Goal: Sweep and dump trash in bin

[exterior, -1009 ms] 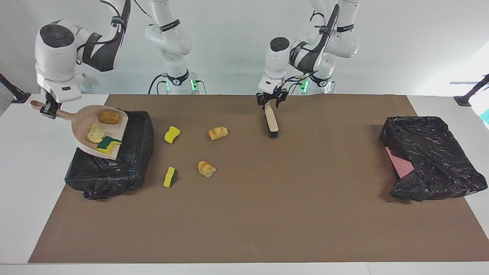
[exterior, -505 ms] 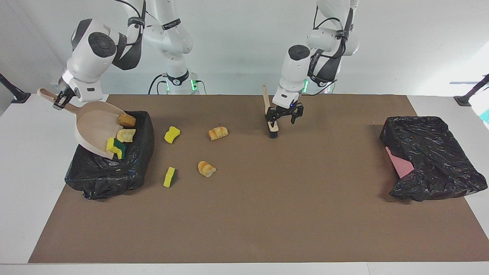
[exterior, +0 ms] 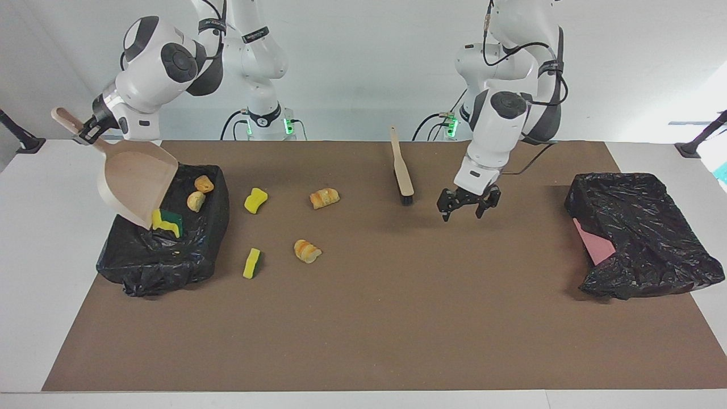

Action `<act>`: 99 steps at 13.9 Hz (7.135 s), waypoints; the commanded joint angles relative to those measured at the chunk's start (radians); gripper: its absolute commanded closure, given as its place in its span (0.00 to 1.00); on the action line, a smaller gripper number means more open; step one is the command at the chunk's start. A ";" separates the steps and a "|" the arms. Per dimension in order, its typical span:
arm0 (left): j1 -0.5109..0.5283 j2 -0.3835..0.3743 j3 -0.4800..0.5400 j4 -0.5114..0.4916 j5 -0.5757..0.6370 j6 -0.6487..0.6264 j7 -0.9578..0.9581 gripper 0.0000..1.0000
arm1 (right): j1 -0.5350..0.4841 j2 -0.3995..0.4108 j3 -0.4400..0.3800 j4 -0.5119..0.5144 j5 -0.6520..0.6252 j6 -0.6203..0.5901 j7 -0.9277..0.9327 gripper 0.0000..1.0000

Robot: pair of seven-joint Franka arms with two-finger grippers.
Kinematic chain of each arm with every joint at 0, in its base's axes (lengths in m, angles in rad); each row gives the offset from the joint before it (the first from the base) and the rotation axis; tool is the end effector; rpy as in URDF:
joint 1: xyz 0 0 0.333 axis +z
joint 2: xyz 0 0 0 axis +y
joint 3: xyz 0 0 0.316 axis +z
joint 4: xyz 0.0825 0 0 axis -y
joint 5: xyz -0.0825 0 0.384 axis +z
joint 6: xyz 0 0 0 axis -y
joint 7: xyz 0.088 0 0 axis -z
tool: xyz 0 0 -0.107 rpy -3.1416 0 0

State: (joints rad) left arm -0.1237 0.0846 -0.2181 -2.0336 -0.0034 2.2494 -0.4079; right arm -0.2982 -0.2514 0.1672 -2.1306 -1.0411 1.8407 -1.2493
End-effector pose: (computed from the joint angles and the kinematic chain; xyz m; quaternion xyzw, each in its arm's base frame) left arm 0.5478 -0.1929 0.4181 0.9971 0.0349 0.0581 0.0341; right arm 0.4761 -0.1256 0.5499 0.6528 0.5736 -0.3319 0.3669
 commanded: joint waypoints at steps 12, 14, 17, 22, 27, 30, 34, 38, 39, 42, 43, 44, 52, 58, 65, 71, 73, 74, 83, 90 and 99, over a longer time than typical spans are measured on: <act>0.093 0.034 -0.003 0.329 0.005 -0.370 0.202 0.00 | 0.209 0.242 0.025 0.404 0.297 -0.186 0.115 1.00; 0.107 0.034 0.005 0.363 -0.006 -0.396 0.201 0.00 | 0.275 0.352 0.026 0.564 0.358 -0.285 0.221 1.00; 0.092 0.026 0.092 0.406 -0.012 -0.465 0.266 0.00 | 0.381 0.483 0.026 0.736 0.467 -0.351 0.478 1.00; 0.088 0.005 0.198 0.484 -0.029 -0.608 0.425 0.00 | 0.528 0.682 0.025 0.958 0.656 -0.383 1.009 1.00; 0.035 -0.080 0.255 0.471 -0.015 -0.649 0.468 0.00 | 0.626 0.796 0.028 1.035 0.818 -0.296 1.473 1.00; 0.044 -0.092 0.253 0.461 -0.015 -0.672 0.495 0.00 | 0.689 0.857 0.028 1.037 0.849 -0.215 1.666 1.00; 0.047 -0.121 0.253 0.425 -0.015 -0.695 0.497 0.00 | 0.752 0.935 0.029 1.038 0.923 -0.082 1.911 1.00; 0.041 -0.173 0.253 0.349 -0.015 -0.723 0.497 0.00 | 0.804 1.001 0.028 1.038 0.940 -0.003 1.975 1.00; 0.039 -0.181 0.253 0.339 -0.015 -0.723 0.498 0.00 | 0.804 1.009 0.034 1.037 0.947 0.020 1.982 1.00; 0.033 -0.184 0.252 0.328 -0.017 -0.720 0.491 0.00 | 0.804 1.024 0.043 1.034 1.006 0.046 1.987 1.00; 0.032 -0.186 0.249 0.328 -0.017 -0.728 0.494 0.00 | 0.806 1.026 0.043 1.029 1.023 0.048 1.987 1.00; 0.032 -0.187 0.249 0.328 -0.017 -0.740 0.492 0.00 | 0.804 1.026 0.043 1.020 1.046 0.051 1.987 1.00; 0.033 -0.172 0.247 0.358 -0.026 -0.734 0.504 0.00 | 0.804 0.992 0.046 0.971 1.060 0.031 1.969 0.58; 0.018 -0.109 0.238 0.392 -0.013 -0.725 0.517 0.00 | 0.803 0.790 0.051 0.824 1.104 -0.014 1.979 0.03; -0.118 0.003 0.237 0.389 -0.029 -0.582 0.489 0.00 | 0.862 0.416 0.066 0.456 1.174 -0.103 1.986 0.00; -0.281 0.107 0.237 0.328 -0.029 -0.400 0.341 0.00 | 0.982 0.186 0.068 0.043 1.253 0.115 1.970 0.00; -0.326 0.145 0.237 0.326 -0.030 -0.346 0.261 0.00 | 1.037 0.202 0.068 0.002 1.254 0.182 1.986 0.00; -0.338 0.161 0.237 0.326 -0.030 -0.317 0.217 0.00 | 1.044 0.204 0.068 -0.033 1.253 0.237 1.986 0.00; -0.478 0.291 0.237 0.289 -0.030 -0.077 -0.054 0.00 | 1.116 0.313 0.068 -0.124 1.251 0.476 2.019 0.00; -0.473 0.296 0.237 0.293 -0.030 -0.093 -0.054 0.87 | 1.122 0.308 0.068 -0.135 1.253 0.473 2.022 0.47; -0.412 0.221 0.249 0.303 -0.018 -0.186 0.098 1.00 | 1.121 0.259 0.058 -0.123 1.227 0.395 2.097 1.00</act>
State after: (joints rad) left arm -0.5658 0.3575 0.0290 -1.7277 -0.0243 2.1203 -0.3905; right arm 0.8319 0.0681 0.2317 -2.2410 0.1902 2.2751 0.8064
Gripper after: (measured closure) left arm 0.692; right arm 0.736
